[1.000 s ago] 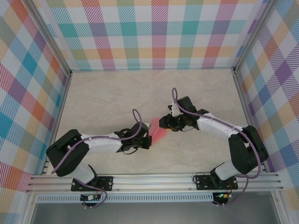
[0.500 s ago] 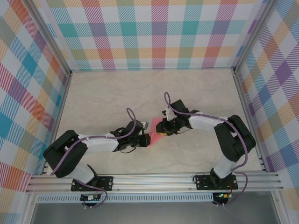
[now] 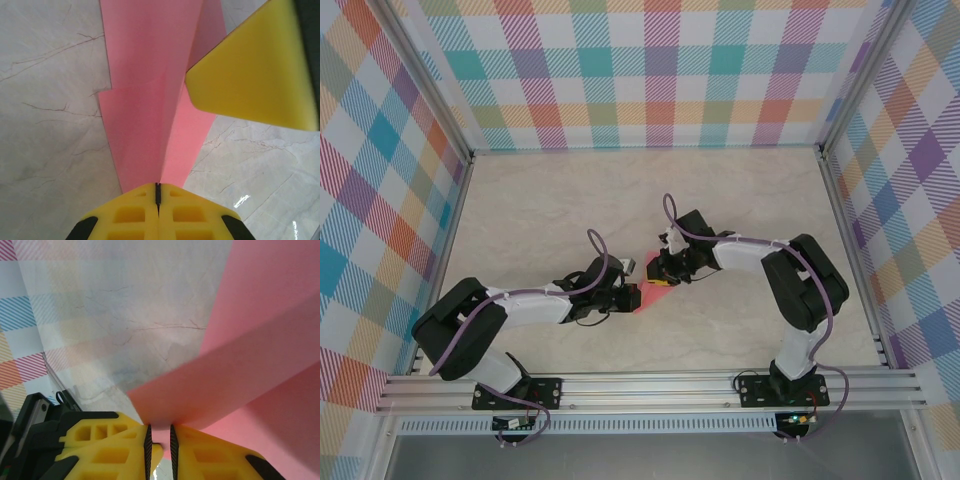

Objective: Fold a paper plane with a square sheet of paper (pick it up from the middle)
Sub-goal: Fourth fold the wing at the center of the table.

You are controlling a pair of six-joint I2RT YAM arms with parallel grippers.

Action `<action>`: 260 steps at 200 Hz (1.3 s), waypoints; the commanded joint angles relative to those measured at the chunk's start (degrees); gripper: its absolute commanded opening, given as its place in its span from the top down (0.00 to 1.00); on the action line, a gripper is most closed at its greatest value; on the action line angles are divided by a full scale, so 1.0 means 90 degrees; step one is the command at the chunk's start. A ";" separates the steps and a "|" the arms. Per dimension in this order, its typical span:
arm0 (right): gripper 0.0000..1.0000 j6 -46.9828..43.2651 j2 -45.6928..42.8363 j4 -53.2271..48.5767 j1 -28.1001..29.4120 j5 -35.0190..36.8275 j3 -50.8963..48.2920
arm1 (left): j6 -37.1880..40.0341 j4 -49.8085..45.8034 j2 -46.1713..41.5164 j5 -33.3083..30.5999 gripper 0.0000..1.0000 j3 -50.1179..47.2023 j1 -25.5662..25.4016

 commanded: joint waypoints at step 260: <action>0.77 0.0179 -0.0348 -0.0123 0.0041 0.0561 -0.0073 | -0.0588 0.0768 0.1054 0.1833 1.00 -0.0088 0.0758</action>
